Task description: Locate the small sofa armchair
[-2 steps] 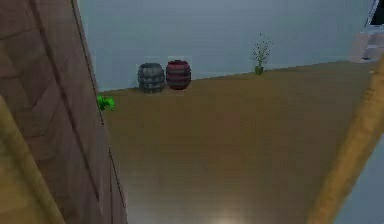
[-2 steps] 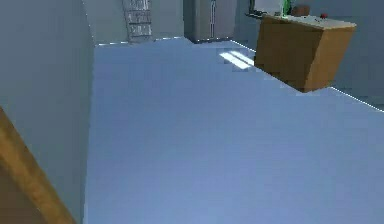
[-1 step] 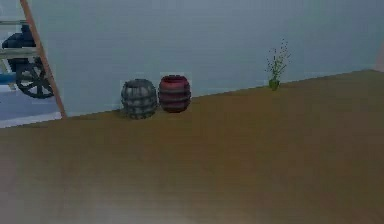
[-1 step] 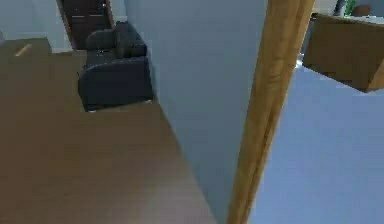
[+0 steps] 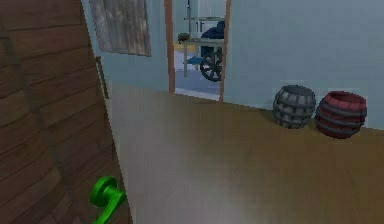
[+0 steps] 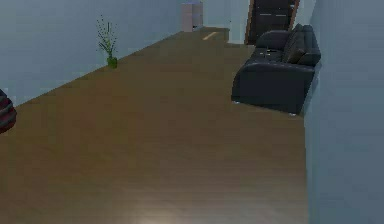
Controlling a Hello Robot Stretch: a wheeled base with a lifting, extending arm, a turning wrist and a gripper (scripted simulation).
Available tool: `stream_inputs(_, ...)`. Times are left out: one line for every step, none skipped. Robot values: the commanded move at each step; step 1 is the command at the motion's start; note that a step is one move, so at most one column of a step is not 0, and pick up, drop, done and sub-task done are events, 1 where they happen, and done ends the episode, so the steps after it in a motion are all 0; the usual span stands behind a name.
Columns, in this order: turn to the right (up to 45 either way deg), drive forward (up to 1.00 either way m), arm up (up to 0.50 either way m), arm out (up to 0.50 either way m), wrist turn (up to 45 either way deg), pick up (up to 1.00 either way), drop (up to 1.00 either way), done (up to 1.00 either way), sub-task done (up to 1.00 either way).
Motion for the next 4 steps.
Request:
stream_inputs(-3.0,0.0,0.0,0.0,0.0,0.0,0.0,0.0,0.0)
stream_inputs(0.0,0.05,0.0,0.0,0.0,0.0,0.0,0.0,0.0)
stream_inputs(36.0,0.0,0.0,0.0,0.0,0.0,0.0,0.0,0.0)
stream_inputs(0.0,0.5,0.0,0.0,0.0,0.0,0.0,0.0,0.0)
